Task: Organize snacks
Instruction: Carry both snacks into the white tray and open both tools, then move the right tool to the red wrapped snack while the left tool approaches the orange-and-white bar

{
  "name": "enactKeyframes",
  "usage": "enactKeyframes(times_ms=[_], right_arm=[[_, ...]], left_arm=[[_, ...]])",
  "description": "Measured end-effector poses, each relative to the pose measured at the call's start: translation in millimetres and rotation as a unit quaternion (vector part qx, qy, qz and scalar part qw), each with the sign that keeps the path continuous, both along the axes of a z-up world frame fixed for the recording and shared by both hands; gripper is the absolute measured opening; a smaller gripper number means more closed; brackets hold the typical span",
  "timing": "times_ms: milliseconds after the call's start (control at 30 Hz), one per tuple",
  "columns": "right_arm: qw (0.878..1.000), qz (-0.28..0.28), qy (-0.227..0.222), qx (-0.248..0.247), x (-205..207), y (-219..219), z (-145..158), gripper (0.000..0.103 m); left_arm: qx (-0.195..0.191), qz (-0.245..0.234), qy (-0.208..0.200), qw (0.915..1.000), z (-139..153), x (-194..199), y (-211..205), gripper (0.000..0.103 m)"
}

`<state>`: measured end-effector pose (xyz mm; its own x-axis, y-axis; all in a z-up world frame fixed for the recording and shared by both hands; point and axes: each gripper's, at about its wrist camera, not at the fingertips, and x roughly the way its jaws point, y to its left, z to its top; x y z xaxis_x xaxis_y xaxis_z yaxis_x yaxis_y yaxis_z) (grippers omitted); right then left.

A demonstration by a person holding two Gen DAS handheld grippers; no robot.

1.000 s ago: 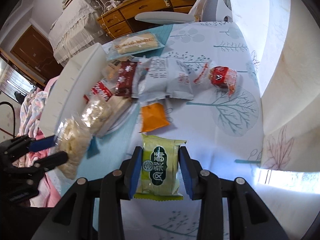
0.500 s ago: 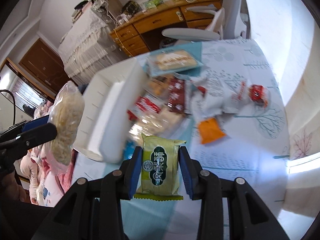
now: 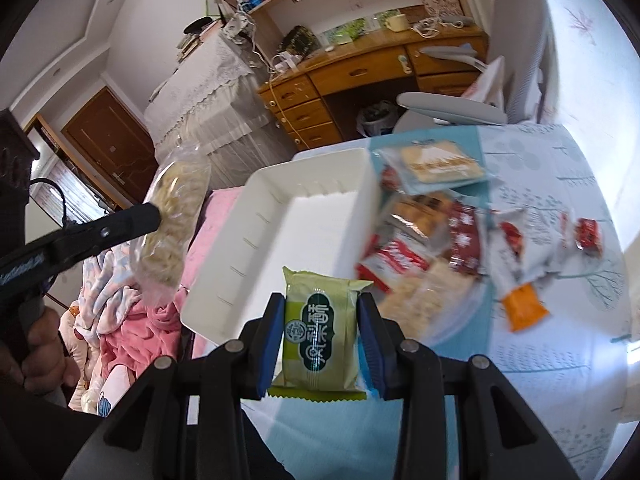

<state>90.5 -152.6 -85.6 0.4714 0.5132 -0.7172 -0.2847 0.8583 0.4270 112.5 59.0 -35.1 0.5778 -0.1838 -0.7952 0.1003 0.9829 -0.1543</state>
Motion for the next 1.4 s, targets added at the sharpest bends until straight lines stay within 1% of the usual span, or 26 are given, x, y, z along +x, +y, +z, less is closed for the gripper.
enactKeyframes(times_ms=[100,233,367,433,467,500,533,567,600,667,733,800,933,1100,1267,1400], right_arm=[[1.0,0.001,-0.005,0.011,1.0,25.0,-3.2,0.037],[1.0,0.001,-0.011,0.024,3.5,54.2,-7.3,0.037],[0.999,0.001,-0.019,0.031,5.6,81.8,-11.7,0.038],[0.999,0.003,-0.021,0.029,5.4,96.3,-14.4,0.038],[0.999,0.004,-0.019,0.027,5.3,99.8,-16.2,0.038],[1.0,0.002,-0.013,0.02,5.2,106.5,-18.3,0.039],[1.0,-0.002,-0.008,0.017,5.8,108.4,-19.8,0.042],[1.0,-0.004,-0.002,0.016,5.9,110.4,-20.7,0.052],[1.0,-0.006,0.003,0.018,5.3,111.5,-21.9,0.061],[1.0,-0.01,0.001,0.021,2.3,109.8,-21.5,0.065],[1.0,-0.018,-0.003,0.017,-2.1,106.0,-18.9,0.07],[1.0,-0.027,-0.006,0.01,-6.9,99.6,-14.8,0.07],[0.999,-0.052,-0.007,0.001,-15.6,80.7,-9.4,0.071],[0.997,-0.082,0.011,-0.008,-25.3,49.4,-8.3,0.071],[0.995,-0.1,0.019,-0.021,-30.8,17.8,-4.0,0.071],[0.994,-0.106,0.025,-0.032,-31.1,-13.4,0.0,0.071]], left_arm=[[-0.001,0.012,-0.005,0.9999,-6.2,4.6,30.6,0.041],[0.002,0.012,-0.001,0.9999,-18.8,9.8,58.5,0.041],[0.012,0.011,0.006,0.9999,-31.2,15.2,76.6,0.042],[0.016,0.012,0.019,0.9996,-38.5,18.9,84.6,0.043],[0.021,0.016,0.027,0.9993,-41.9,20.3,88.5,0.048],[0.027,0.021,0.033,0.9989,-44.0,21.3,92.3,0.064],[0.032,0.026,0.036,0.9985,-44.7,21.6,93.0,0.072],[0.036,0.032,0.034,0.9983,-44.6,21.8,94.3,0.08],[0.036,0.036,0.028,0.9983,-43.8,20.6,97.1,0.08],[0.03,0.037,0.02,0.9986,-41.4,18.6,99.4,0.081],[0.032,0.037,0.022,0.9986,-41.2,18.1,98.7,0.081],[0.028,0.036,0.028,0.9986,-40.9,16.3,94.9,0.081],[0.013,0.022,0.034,0.9991,-41.1,10.2,72.6,0.081],[0.013,-0.003,0.039,0.9992,-42.2,3.4,35.9,0.081],[0.007,-0.024,0.049,0.9985,-43.4,-2.9,-3.2,0.081],[-0.016,-0.032,0.054,0.9979,-43.1,-6.9,-30.8,0.081]])
